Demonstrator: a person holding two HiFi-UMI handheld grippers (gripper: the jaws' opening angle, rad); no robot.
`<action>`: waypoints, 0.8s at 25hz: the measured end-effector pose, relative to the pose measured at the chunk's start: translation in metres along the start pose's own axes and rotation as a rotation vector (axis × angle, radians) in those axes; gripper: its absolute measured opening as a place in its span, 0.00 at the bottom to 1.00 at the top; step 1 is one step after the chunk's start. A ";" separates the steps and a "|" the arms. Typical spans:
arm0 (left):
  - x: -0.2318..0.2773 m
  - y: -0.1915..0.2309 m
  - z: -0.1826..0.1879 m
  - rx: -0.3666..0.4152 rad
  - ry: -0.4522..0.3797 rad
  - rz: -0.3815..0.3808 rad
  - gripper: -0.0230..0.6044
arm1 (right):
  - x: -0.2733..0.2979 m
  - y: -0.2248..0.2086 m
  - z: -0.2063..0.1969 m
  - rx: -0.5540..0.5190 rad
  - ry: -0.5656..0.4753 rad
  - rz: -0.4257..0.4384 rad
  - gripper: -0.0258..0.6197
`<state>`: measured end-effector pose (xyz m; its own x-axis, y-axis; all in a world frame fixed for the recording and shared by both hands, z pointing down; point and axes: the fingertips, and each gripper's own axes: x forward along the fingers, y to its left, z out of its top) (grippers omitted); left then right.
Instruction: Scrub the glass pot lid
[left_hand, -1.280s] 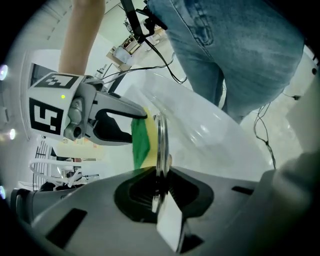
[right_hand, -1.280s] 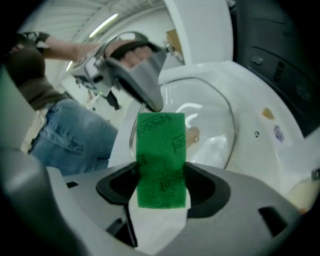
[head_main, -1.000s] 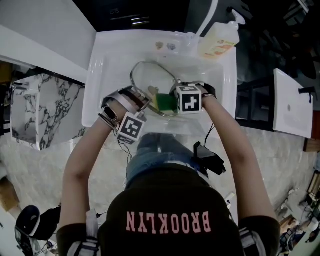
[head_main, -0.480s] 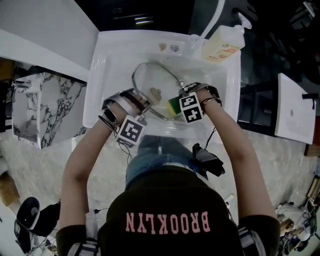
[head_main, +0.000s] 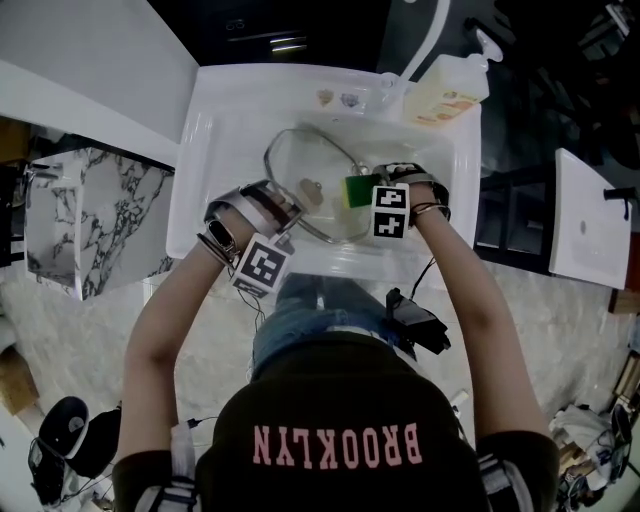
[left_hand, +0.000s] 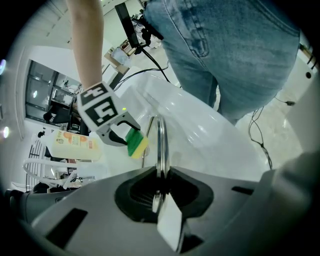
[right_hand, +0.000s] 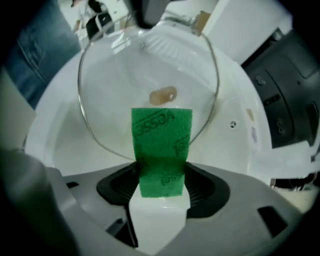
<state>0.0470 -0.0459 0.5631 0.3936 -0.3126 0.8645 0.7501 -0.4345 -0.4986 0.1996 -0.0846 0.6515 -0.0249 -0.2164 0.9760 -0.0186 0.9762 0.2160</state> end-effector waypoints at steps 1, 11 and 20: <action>0.000 0.000 0.000 0.001 -0.001 0.000 0.11 | -0.012 -0.006 0.005 0.069 -0.056 0.005 0.46; -0.001 0.000 0.001 -0.006 -0.002 -0.001 0.11 | -0.087 -0.020 0.088 0.881 -0.554 0.492 0.46; -0.002 0.001 0.000 0.001 0.003 -0.005 0.11 | -0.069 -0.015 0.131 0.970 -0.483 0.632 0.46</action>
<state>0.0472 -0.0454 0.5609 0.3886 -0.3127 0.8667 0.7524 -0.4353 -0.4944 0.0708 -0.0860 0.5771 -0.6570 0.1023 0.7469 -0.5917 0.5439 -0.5950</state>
